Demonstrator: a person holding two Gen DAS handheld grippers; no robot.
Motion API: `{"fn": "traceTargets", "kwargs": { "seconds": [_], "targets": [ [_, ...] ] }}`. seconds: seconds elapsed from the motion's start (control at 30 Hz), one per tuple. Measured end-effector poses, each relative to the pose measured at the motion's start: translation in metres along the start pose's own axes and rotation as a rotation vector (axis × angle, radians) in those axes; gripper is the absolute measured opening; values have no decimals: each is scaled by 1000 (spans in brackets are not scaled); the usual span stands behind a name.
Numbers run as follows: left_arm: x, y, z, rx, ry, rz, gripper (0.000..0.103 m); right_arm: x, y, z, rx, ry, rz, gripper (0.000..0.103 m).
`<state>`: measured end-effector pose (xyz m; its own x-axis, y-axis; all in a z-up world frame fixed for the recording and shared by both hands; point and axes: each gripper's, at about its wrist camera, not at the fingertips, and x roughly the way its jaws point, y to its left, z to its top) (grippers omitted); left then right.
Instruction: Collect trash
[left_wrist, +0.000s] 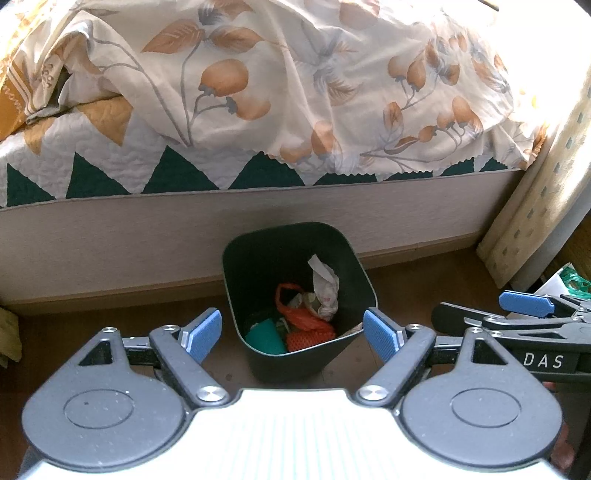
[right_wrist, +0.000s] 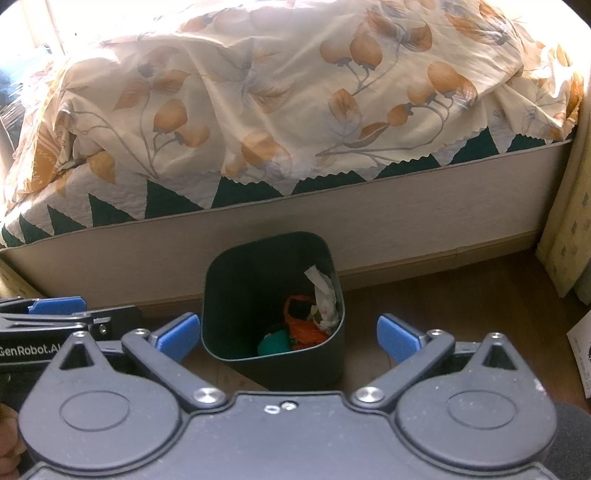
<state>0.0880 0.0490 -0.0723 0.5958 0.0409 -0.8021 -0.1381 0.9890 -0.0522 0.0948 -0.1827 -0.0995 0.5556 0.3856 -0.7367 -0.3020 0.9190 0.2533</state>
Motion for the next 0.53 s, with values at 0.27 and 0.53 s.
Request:
{"fn": "traceTargets", "kwargs": {
  "seconds": [0.27,0.53],
  "targets": [
    [0,0,0,1,-1,2,84,0,0,0,-5,1,-3,103],
    [0,1,0,2,-2,5,84,1,0,0,-3,1,-3,102]
  ]
}}
